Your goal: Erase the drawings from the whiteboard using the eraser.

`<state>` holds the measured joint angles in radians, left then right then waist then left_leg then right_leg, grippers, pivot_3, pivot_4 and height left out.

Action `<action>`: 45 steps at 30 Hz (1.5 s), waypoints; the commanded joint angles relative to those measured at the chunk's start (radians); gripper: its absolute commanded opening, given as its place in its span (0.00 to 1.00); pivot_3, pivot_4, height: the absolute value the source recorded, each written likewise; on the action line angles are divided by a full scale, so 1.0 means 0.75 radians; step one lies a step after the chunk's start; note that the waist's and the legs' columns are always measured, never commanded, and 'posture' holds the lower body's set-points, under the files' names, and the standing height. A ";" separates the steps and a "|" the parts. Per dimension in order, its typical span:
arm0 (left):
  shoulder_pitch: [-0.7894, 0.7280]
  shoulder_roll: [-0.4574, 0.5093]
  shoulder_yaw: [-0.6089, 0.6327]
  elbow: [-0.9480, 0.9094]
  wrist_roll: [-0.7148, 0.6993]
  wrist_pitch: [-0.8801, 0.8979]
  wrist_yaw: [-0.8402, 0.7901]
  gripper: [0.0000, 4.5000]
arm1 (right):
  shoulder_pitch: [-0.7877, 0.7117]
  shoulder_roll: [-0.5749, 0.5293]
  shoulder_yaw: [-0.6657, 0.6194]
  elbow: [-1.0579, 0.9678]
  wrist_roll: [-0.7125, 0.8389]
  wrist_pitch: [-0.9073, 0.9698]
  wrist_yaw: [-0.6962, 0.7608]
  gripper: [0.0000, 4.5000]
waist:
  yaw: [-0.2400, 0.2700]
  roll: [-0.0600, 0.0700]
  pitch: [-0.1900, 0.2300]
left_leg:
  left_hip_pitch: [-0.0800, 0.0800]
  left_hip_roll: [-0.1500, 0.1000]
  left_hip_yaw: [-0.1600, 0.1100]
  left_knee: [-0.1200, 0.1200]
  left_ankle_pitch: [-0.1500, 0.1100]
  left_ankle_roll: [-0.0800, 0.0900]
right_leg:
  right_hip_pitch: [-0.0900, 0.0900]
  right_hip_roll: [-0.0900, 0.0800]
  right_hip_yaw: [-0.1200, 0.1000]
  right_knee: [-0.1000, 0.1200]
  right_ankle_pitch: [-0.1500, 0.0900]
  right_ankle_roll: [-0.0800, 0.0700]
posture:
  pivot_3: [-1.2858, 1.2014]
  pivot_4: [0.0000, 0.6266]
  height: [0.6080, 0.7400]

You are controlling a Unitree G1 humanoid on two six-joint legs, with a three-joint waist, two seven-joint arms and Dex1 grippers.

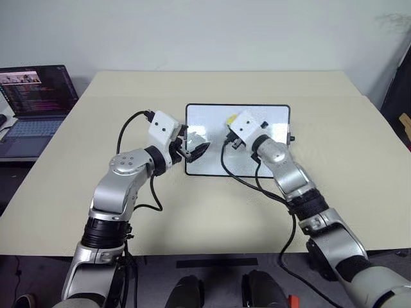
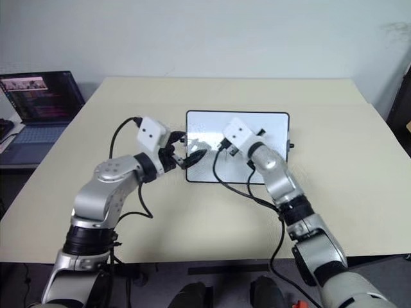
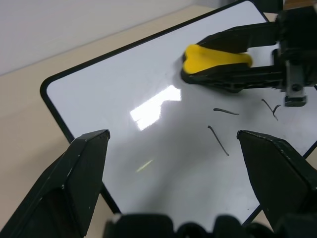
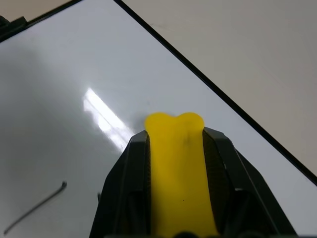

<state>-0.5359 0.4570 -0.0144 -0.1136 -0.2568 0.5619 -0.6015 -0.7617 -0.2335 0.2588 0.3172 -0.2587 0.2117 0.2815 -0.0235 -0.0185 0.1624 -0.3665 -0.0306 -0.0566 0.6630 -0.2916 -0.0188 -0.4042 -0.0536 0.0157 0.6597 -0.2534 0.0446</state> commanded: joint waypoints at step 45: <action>0.185 0.136 -0.008 -0.127 -0.047 0.026 -0.173 1.00 | 0.053 -0.007 0.223 -0.148 -0.114 0.056 0.132 0.25 | -0.011 0.000 0.001 | -0.021 0.003 0.001 0.000 0.003 -0.005 | -0.021 0.000 0.001 -0.001 0.000 -0.001 | 0.52 0.24 1.00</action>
<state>-0.3944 0.5529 -0.0331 -0.1597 -0.2782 0.5834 -0.7306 -0.7316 -0.2281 0.4166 0.2118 -0.3303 0.2492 0.3548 -0.0319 -0.0181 0.1633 -0.3821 -0.0286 -0.0556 0.6634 -0.2895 -0.0228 -0.4201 -0.0538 0.0163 0.6590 -0.2536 0.0441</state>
